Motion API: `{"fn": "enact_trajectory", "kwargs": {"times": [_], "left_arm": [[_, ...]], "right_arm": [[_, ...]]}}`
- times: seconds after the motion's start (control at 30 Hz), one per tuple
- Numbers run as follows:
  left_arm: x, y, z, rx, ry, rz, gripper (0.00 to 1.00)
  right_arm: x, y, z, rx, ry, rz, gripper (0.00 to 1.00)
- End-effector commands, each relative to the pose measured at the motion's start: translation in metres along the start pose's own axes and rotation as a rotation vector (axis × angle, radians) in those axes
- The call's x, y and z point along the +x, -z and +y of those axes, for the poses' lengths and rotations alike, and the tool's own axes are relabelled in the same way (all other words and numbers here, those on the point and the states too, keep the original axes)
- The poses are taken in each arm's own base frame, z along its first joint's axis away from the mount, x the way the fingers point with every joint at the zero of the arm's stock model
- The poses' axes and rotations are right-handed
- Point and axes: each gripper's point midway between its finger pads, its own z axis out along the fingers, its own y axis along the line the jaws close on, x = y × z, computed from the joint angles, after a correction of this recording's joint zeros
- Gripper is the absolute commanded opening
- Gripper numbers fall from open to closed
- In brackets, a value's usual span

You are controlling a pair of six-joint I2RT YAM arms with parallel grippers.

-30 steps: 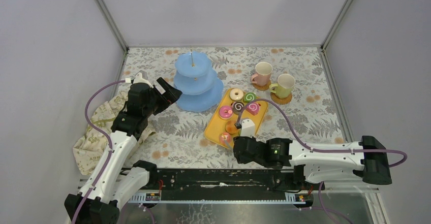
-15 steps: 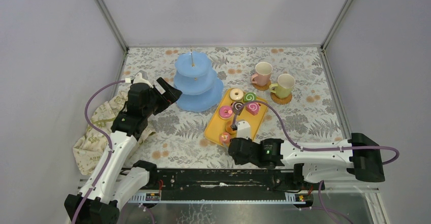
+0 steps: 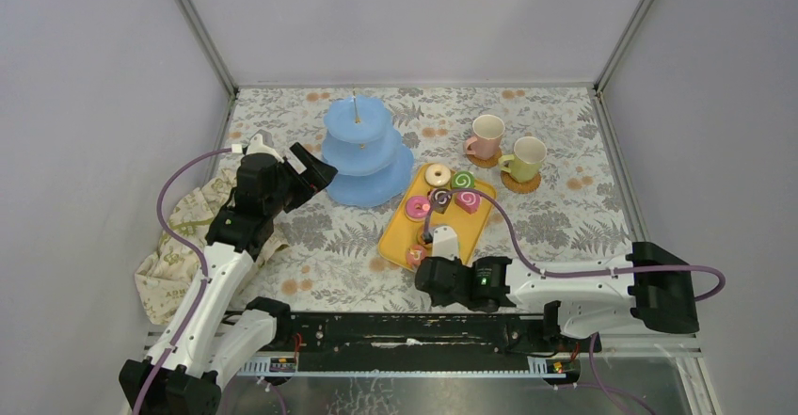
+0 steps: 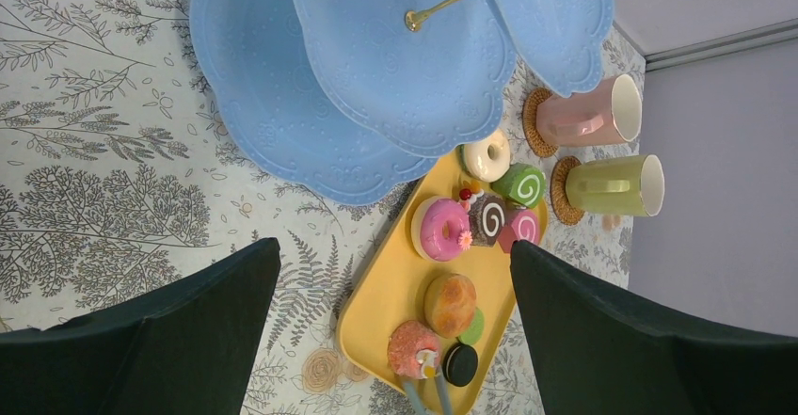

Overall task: Serve the afternoon tea
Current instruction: Adjust the clamp on the tray.

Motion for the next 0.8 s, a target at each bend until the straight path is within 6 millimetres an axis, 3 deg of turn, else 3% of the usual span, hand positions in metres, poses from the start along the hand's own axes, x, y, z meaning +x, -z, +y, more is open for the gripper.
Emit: {"fn": "enact_trajectory", "kwargs": {"times": [0.0, 0.77], "left_arm": [[-0.012, 0.000, -0.015, 0.061, -0.004, -0.039, 1.00], [-0.012, -0.004, -0.017, 0.065, -0.008, -0.035, 1.00]], "right_arm": [[-0.023, 0.004, 0.018, -0.027, -0.014, -0.070, 0.38], [-0.034, -0.006, 0.018, 0.065, 0.018, -0.088, 0.45]]}}
